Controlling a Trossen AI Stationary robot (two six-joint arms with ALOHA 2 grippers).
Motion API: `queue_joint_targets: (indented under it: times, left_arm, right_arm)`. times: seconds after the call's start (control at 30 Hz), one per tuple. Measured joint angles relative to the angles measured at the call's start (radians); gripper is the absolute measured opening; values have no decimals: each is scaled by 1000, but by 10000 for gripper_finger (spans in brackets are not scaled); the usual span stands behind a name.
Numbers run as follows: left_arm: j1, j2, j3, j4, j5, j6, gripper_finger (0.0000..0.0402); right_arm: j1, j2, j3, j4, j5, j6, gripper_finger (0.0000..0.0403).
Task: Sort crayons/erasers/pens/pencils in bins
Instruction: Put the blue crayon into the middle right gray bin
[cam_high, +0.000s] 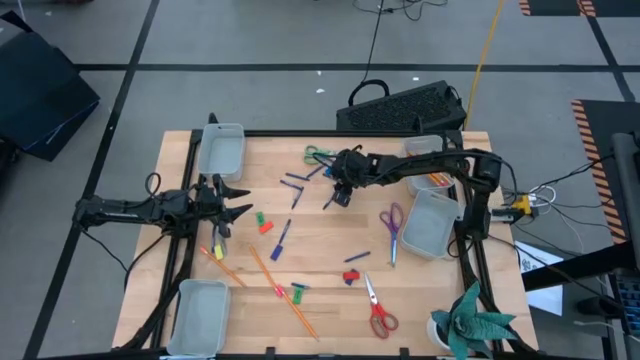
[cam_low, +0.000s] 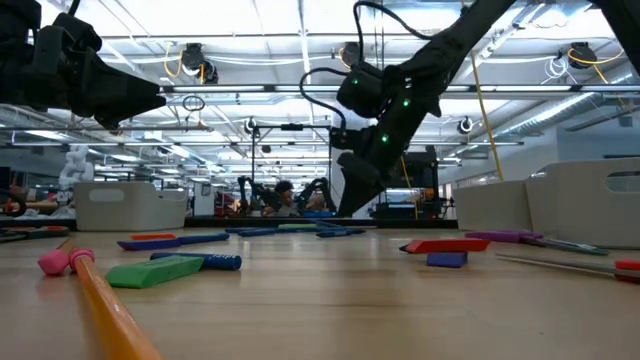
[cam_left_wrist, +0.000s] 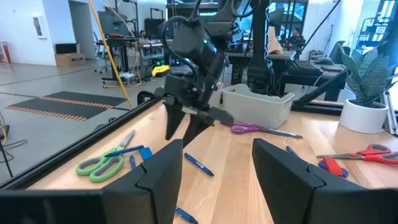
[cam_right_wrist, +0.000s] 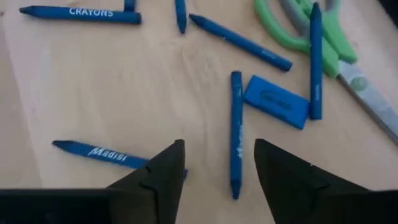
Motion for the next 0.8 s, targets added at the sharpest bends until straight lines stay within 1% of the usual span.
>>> queue_joint_targets:
  times: [0.13, 0.27, 0.43, 0.7, 0.8]
  left_arm:
    - [0, 0, 0, 0, 0, 0, 198]
    - [0, 0, 0, 0, 0, 0, 198]
    - [0, 0, 0, 0, 0, 0, 198]
    - [0, 0, 0, 0, 0, 0, 198]
    - [0, 0, 0, 0, 0, 0, 198]
  right_arm:
    - [-39, 35, 0, 37, -19, 17, 188]
    - [-65, 65, 0, 40, -59, 29, 165]
    - [-65, 67, 1, 15, -66, 4, 125]
    - [-63, 65, 3, -49, -60, -1, 46]
    - [-63, 64, 3, -59, -61, -5, 25]
